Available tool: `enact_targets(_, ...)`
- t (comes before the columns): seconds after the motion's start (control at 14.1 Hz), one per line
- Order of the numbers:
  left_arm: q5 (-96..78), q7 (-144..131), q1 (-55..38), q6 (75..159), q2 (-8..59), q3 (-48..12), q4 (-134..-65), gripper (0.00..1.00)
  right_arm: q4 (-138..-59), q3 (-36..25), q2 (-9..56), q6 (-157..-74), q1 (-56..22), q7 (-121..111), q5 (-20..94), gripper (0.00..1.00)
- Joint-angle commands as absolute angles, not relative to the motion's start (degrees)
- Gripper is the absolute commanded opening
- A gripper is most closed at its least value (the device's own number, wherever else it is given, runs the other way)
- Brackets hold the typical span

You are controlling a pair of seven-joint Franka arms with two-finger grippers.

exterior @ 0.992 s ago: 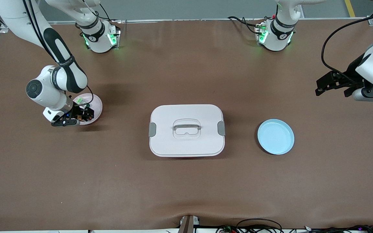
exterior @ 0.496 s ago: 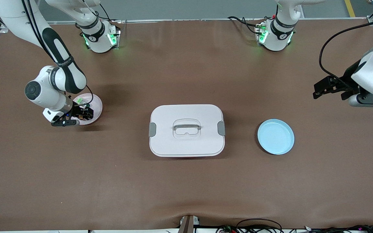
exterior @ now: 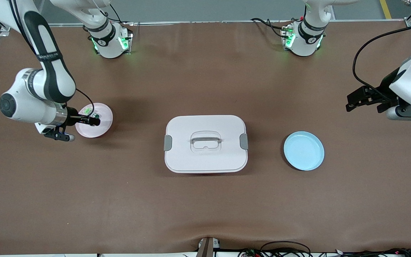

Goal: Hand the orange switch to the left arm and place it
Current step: 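Lift the switch over the box with the right gripper while the left gripper approaches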

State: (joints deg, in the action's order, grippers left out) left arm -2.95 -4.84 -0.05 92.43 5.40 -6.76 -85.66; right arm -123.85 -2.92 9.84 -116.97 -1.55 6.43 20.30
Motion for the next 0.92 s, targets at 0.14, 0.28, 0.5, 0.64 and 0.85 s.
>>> enact_targets(0.14,-3.1,-4.8,-0.1,92.1,6.0,-6.9,-84.5,1.0,-112.0,-2.5,7.8,-106.4,-11.7,35.2,26.8,0.0)
enact_targets(0.28,-3.1,-4.9,-0.1,92.1,6.1,-6.9,-84.5,1.0,-106.0,-2.5,8.2,-105.6,-17.3,48.2,28.5,0.0)
enact_targets(0.5,-3.2,-5.2,-0.1,92.5,6.2,-6.9,-84.5,1.0,-98.0,-2.5,9.2,-105.6,-23.4,65.7,33.6,0.0)
enact_targets(0.64,-3.2,-5.2,0.0,92.5,6.1,-6.9,-84.5,1.0,-92.3,-2.6,11.0,-105.9,-26.8,76.4,36.5,0.0)
enact_targets(0.85,-4.0,-5.7,-0.1,92.5,6.1,-7.1,-84.5,1.0,-84.9,-2.6,15.2,-106.5,-31.3,90.4,38.5,0.0)
